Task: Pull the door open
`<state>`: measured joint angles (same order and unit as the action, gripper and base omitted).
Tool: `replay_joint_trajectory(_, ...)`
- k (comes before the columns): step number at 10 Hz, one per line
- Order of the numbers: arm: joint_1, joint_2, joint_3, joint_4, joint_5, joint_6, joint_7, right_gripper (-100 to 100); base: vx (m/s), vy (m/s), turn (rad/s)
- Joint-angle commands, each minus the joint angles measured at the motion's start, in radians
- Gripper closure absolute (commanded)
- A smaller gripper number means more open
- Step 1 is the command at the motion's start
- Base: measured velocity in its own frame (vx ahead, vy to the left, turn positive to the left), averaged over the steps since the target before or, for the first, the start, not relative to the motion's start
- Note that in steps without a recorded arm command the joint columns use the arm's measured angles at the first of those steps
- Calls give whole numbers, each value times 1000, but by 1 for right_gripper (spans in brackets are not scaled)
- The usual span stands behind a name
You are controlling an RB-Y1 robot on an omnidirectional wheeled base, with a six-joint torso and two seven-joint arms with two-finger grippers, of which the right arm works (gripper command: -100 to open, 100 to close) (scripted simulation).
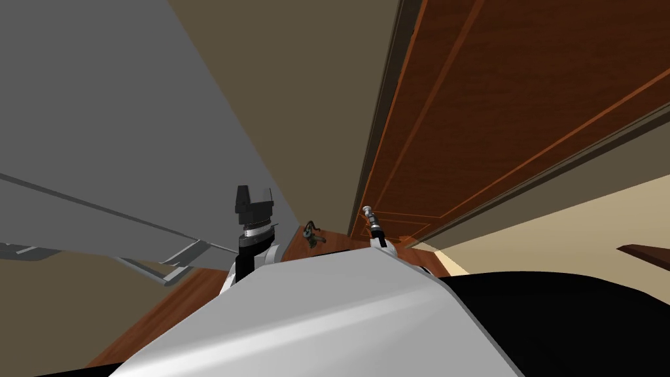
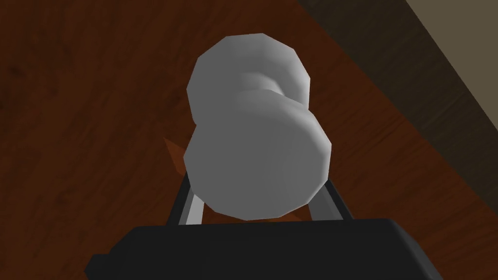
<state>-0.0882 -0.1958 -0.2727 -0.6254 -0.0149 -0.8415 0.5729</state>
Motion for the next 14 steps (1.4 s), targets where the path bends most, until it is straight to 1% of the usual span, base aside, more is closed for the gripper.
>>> replay_joint_trajectory(1,10,18,19,-16,-6,14,-50,100,-20,-8,36)
replay_joint_trajectory(2,10,18,19,-16,-6,14,-55,100,-21,-4,22)
replay_joint_trajectory(3,12,16,21,-17,-16,14,-93,100,-23,-4,55)
replay_joint_trajectory(4,12,16,21,-17,-16,14,-95,100,-19,-7,11)
replay_joint_trajectory(5,13,14,24,-18,-27,14,-135,100,-29,-6,61)
replay_joint_trajectory(7,13,14,24,-18,-27,14,-135,100,-22,-12,30)
replay_joint_trajectory(8,15,13,26,-19,-38,14,-176,100,-22,-5,47)
replay_joint_trajectory(9,17,11,29,-20,-50,14,-201,100,-32,-14,59)
replay_joint_trajectory(10,17,11,29,-20,-50,14,-217,100,-27,-16,62)
replay_joint_trajectory(13,17,11,29,-20,-50,14,-217,100,-5,2,-1)
replay_joint_trajectory(14,19,9,31,-21,-61,14,-258,100,-16,-8,16)
